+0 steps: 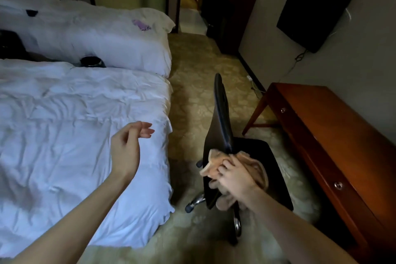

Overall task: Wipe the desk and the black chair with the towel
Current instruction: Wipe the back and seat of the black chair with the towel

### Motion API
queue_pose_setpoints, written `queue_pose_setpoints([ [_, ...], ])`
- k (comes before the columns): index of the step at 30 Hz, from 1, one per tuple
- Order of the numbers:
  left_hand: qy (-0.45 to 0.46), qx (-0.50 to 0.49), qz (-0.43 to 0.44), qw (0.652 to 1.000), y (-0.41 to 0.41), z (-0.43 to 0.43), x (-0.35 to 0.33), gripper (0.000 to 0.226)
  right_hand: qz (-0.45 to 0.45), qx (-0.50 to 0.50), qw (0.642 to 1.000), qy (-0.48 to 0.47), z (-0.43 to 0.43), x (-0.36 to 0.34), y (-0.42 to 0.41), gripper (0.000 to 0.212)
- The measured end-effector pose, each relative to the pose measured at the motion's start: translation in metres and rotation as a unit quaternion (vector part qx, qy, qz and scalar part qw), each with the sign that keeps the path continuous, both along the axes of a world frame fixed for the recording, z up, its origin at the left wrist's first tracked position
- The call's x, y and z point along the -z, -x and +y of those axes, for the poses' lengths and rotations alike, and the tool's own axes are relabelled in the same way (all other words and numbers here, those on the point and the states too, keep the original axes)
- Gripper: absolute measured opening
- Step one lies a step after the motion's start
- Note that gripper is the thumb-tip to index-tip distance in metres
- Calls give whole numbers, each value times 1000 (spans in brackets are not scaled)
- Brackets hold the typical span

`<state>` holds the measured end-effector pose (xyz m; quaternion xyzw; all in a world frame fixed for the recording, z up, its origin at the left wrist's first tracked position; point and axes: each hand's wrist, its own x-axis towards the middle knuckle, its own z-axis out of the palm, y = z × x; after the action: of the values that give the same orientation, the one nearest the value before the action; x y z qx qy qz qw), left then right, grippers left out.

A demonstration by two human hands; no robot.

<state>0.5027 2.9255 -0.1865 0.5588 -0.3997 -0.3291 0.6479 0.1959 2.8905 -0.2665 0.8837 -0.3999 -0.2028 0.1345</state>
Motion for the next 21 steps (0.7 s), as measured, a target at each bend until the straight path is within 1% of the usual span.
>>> queue_pose_setpoints([
  [1, -16, 20, -10, 1000, -11, 4, 0, 36, -20, 3, 1000, 17, 2, -3, -5, 15],
  [2, -24, 29, -15, 999, -20, 6, -2, 37, -47, 28, 998, 21, 1, -8, -9, 15],
  [5, -43, 51, -25, 997, -45, 10, -3, 38, -115, 68, 987, 84, 6, -44, -28, 18],
  [9, -79, 91, -19, 993, -59, -14, -9, 33, -200, 119, 955, 186, 9, -73, -37, 32],
  [12, -94, 124, -11, 988, -46, -40, -13, 33, -208, 208, 932, 213, 6, -80, -41, 45],
  [14, -104, 156, -6, 982, -29, -59, -14, 31, -221, 293, 913, 178, -2, -75, -46, 55],
  [16, -132, 202, -10, 970, -10, -81, -11, 29, -273, 379, 878, 106, -17, -67, -45, 77],
  [17, -154, 227, -16, 962, -1, -92, -9, 29, -318, 412, 851, 67, -27, -63, -41, 90],
  [18, -182, 248, -17, 951, 8, -105, -6, 30, -377, 440, 815, 22, -39, -62, -37, 101],
  [19, -207, 262, -11, 943, 16, -118, -4, 34, -421, 456, 783, -24, -51, -62, -34, 106],
  [20, -231, 267, 8, 936, 23, -135, -3, 39, -441, 457, 771, -51, -63, -64, -31, 107],
  [21, -252, 262, 33, 931, 29, -154, -2, 46, -436, 446, 778, -74, -76, -64, -28, 107],
])
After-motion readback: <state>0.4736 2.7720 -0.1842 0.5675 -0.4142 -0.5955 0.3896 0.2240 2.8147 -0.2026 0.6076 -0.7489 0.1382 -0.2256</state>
